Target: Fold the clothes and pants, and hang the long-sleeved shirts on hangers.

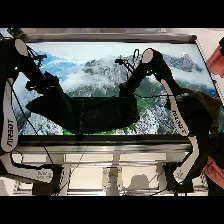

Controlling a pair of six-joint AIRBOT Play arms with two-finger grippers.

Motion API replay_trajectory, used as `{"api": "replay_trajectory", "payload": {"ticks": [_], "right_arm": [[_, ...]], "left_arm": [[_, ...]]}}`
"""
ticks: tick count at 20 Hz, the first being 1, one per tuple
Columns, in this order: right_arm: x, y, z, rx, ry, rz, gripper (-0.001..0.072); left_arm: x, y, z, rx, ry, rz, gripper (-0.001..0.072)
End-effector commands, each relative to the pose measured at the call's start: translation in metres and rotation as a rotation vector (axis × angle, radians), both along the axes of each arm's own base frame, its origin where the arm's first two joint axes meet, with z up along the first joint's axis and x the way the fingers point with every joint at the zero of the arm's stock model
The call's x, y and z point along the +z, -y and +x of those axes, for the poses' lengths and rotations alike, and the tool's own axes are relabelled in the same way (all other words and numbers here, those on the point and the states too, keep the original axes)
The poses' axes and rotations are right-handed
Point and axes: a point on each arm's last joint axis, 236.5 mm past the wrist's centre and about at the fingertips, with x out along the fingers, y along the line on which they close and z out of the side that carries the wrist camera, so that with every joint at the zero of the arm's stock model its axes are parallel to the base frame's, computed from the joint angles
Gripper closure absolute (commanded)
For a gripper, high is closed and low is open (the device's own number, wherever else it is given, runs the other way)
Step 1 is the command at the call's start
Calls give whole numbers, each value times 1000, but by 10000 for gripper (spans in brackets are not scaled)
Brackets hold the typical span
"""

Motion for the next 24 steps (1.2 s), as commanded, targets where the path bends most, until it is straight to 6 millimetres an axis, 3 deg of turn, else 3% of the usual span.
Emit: {"api": "replay_trajectory", "payload": {"ticks": [1,6,14,19,24], "right_arm": [[0,1,1,0,7,-4,498],[-1,3,2,-1,11,-13,498],[-2,4,6,-10,23,-9,498],[-1,19,14,-43,18,-11,498],[-1,44,21,-86,-5,-18,498]], "left_arm": [[16,40,0,-42,13,-178,662],[38,42,10,-45,85,-206,662],[54,80,4,-86,81,-349,662],[58,111,0,-129,85,-389,662],[64,161,18,-128,189,-432,662]]}}
